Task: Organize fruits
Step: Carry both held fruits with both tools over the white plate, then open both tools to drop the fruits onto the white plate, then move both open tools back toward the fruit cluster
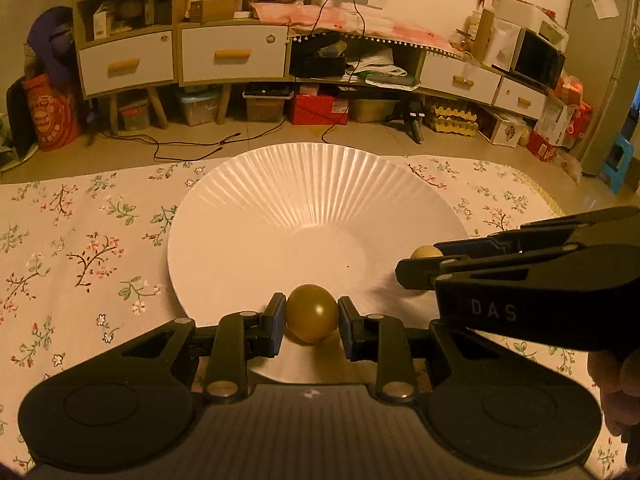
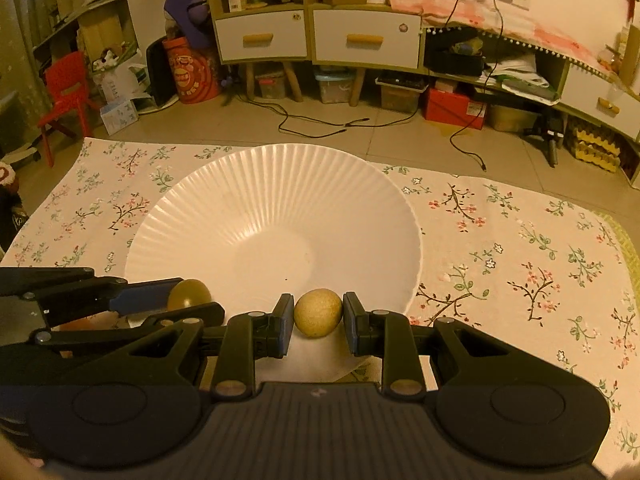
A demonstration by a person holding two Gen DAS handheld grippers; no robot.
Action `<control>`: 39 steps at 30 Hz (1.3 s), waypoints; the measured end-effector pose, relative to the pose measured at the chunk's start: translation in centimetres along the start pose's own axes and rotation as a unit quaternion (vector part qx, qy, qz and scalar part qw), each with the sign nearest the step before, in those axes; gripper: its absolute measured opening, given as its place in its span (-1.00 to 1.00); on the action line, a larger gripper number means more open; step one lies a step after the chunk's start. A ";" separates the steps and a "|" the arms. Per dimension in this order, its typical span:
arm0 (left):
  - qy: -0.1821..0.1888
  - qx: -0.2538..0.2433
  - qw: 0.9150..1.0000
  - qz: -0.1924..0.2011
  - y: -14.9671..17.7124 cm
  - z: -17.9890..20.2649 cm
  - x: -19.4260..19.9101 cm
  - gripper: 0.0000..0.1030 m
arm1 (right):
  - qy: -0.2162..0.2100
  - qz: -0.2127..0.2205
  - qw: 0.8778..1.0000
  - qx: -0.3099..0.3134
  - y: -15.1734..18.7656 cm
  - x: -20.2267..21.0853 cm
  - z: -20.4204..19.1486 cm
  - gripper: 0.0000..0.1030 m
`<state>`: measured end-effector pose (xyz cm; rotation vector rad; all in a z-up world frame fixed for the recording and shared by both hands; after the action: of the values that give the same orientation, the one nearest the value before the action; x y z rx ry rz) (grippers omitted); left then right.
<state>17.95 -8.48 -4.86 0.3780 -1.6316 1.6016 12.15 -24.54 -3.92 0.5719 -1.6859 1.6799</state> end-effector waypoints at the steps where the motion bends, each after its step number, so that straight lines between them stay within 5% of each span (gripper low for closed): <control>1: 0.000 -0.001 1.000 0.000 0.0 0.0 0.0 -0.61 | -0.001 0.000 1.000 -0.001 0.0 0.0 0.1 -0.54; 10: 0.001 -0.009 1.000 -0.001 0.0 0.1 0.0 -0.55 | -0.002 -0.002 1.000 -0.003 -0.1 0.1 0.2 -0.51; 20: 0.009 -0.027 1.000 0.012 0.1 0.7 1.5 -0.02 | 0.002 0.014 1.000 -0.008 -0.2 1.5 0.3 0.05; 39: -0.004 -0.050 0.999 0.011 2.4 -0.9 5.1 0.56 | 0.003 0.023 1.000 -0.006 1.1 4.3 -0.8 0.54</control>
<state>13.33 -5.64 -3.04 0.3158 -1.7198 1.5288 8.58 -23.01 -1.63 0.5268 -1.7150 1.7016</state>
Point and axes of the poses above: each gripper's, at about its wrist camera, not at the fingertips, and x roughly against the way its jaws point, z to its right, y to its underside, the point moved 6 cm from there along -x, roughly the way its jaws point, and after that the axes turned 2 degrees about y, right-handed, at the moved point
